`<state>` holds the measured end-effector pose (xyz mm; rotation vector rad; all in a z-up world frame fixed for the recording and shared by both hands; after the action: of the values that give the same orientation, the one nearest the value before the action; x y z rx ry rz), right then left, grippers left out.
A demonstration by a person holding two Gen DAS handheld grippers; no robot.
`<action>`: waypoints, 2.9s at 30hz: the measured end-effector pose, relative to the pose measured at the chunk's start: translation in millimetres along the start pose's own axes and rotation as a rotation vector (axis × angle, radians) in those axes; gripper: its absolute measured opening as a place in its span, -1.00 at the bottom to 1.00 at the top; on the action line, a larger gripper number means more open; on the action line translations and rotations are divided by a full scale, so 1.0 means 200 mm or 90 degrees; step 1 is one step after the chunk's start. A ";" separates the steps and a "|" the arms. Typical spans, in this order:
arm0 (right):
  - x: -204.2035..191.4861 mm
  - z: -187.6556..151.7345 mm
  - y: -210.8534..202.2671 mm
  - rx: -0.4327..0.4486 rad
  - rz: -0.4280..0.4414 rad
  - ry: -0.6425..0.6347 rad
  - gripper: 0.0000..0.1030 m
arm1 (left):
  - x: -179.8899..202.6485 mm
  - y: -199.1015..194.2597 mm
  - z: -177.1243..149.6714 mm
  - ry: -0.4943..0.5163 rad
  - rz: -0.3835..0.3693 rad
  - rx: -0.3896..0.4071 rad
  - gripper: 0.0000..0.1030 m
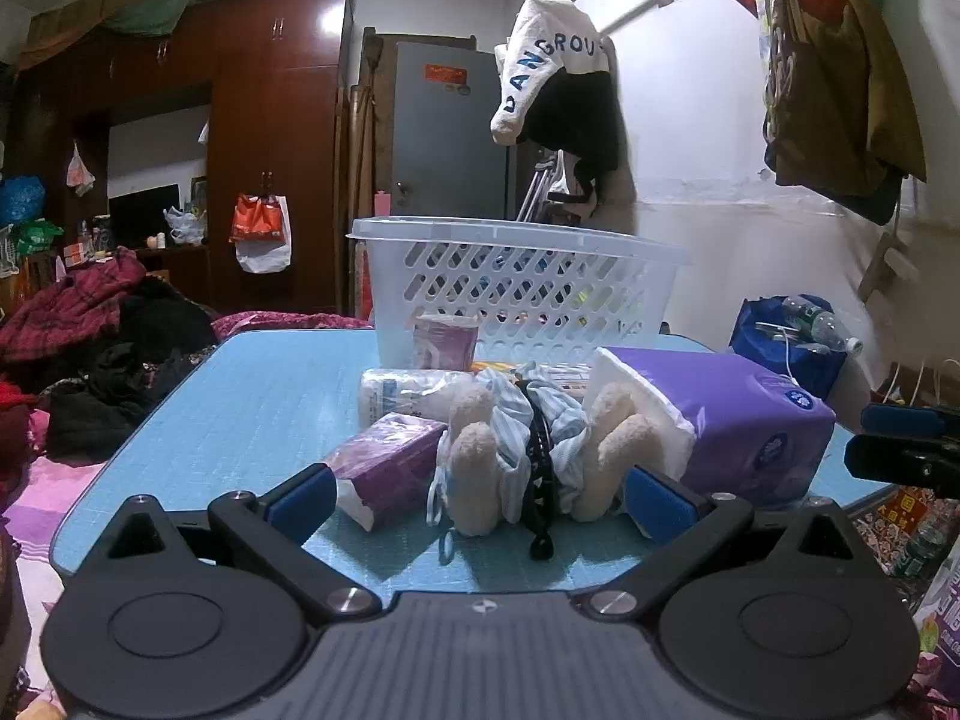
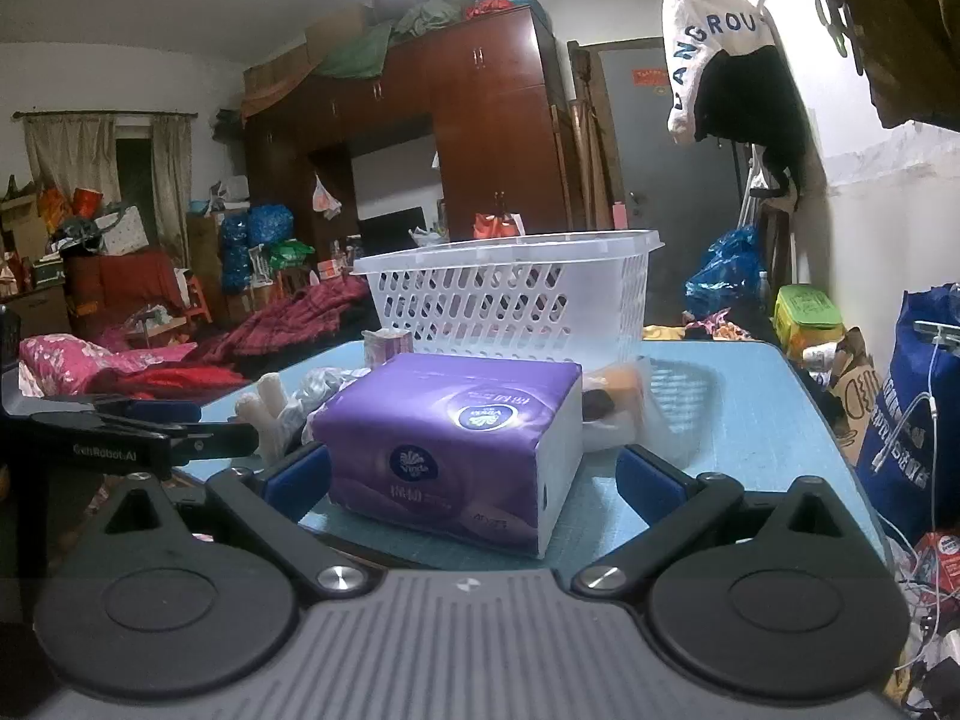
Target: Organize objects
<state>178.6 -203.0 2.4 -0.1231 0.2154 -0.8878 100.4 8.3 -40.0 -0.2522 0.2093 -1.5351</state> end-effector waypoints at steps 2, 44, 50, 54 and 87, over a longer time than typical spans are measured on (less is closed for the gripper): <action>0.00 0.00 -0.01 0.003 0.003 0.002 1.00 | 0.00 0.00 0.00 0.000 -0.001 0.001 1.00; 0.05 -0.01 -0.01 -0.005 -0.015 0.005 1.00 | 0.02 0.03 -0.01 -0.008 -0.015 -0.014 1.00; 0.05 -0.01 -0.01 -0.005 -0.015 0.005 1.00 | 0.02 0.03 -0.01 -0.008 -0.015 -0.014 1.00; 0.05 -0.01 0.00 -0.004 -0.016 0.005 1.00 | 0.02 0.03 -0.01 -0.008 -0.015 -0.014 1.00; 0.05 -0.01 0.00 -0.007 -0.015 0.002 1.00 | 0.03 0.01 -0.01 -0.003 -0.022 -0.010 1.00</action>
<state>183.6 -211.0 0.1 -0.1348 0.2216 -0.9096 103.0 2.2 -41.9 -0.2742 0.2144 -1.5680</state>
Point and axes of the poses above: each gripper's, at about its wrist camera, not at the fingertips, and y roughly the way its jaws point, x to its right, z to its top, the point moved 10 cm from there along y, roughly the way its jaws point, and after that the axes turned 3 degrees about x, right-handed, at the moved point
